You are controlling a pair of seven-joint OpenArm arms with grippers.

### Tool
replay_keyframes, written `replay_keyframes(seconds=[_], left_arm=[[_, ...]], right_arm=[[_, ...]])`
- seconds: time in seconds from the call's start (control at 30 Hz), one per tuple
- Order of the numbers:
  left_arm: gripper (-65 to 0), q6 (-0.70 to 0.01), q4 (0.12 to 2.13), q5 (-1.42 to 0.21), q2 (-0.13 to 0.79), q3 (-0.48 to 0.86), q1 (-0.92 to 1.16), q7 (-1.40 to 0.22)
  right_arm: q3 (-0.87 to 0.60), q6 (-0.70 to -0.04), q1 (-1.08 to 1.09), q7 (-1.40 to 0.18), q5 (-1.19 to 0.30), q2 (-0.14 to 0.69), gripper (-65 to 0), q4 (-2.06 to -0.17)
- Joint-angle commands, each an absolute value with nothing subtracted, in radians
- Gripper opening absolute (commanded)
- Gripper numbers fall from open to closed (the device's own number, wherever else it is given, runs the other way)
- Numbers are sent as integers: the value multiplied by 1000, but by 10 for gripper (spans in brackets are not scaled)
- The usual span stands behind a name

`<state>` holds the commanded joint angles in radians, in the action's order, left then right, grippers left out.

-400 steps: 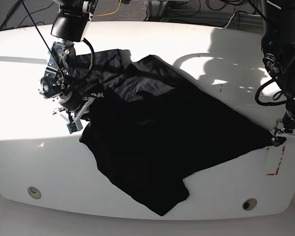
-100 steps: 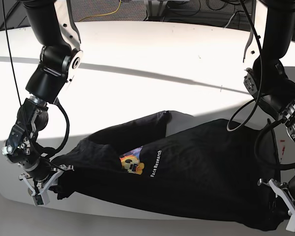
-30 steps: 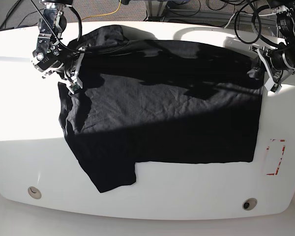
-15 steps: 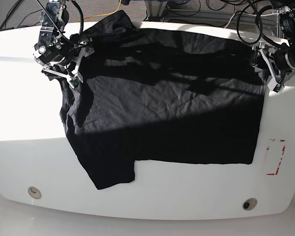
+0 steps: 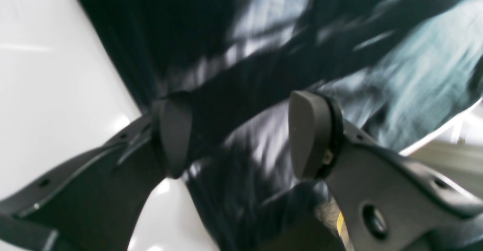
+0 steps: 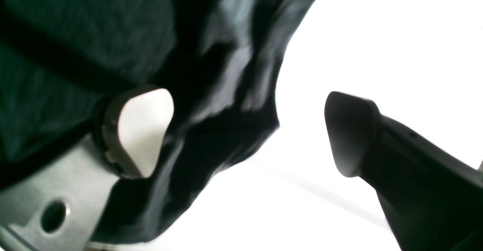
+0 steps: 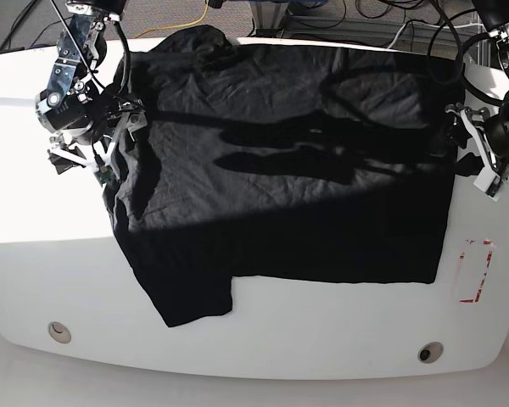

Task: Layout the t-shirt on the table in an organized manner, then fold the t-shirt properly
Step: 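Release the t-shirt and move both grippers onto its body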

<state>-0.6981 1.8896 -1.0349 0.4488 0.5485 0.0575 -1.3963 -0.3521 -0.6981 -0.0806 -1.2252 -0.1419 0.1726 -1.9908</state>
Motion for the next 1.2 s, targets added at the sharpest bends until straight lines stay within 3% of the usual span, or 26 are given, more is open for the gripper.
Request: replay_keyframes(seconds=[0.17, 0.23, 0.57, 0.67, 1.2], left_arm=[[-271, -628, 1833, -872, 354, 533, -36, -1396], [-271, -625, 1797, -812, 323, 504, -53, -1396], [-271, -625, 1627, -556, 288, 272, -79, -1210], [-271, -625, 1590, -509, 288, 234, -79, -1178], [-271, -627, 1270, -357, 303, 131, -202, -1038]], right_arm=[[-343, -698, -44, -1211, -142, 104, -3, -1982], [-341, -698, -42, -1210, -142, 77, -43, -1982], [-344, -698, -35, -1204, -139, -8, -488, -1844], [-348, -698, -41, -1168, -136, -8, -580, -1811], [-344, -698, 21, -966, -136, 54, -555, -1497]])
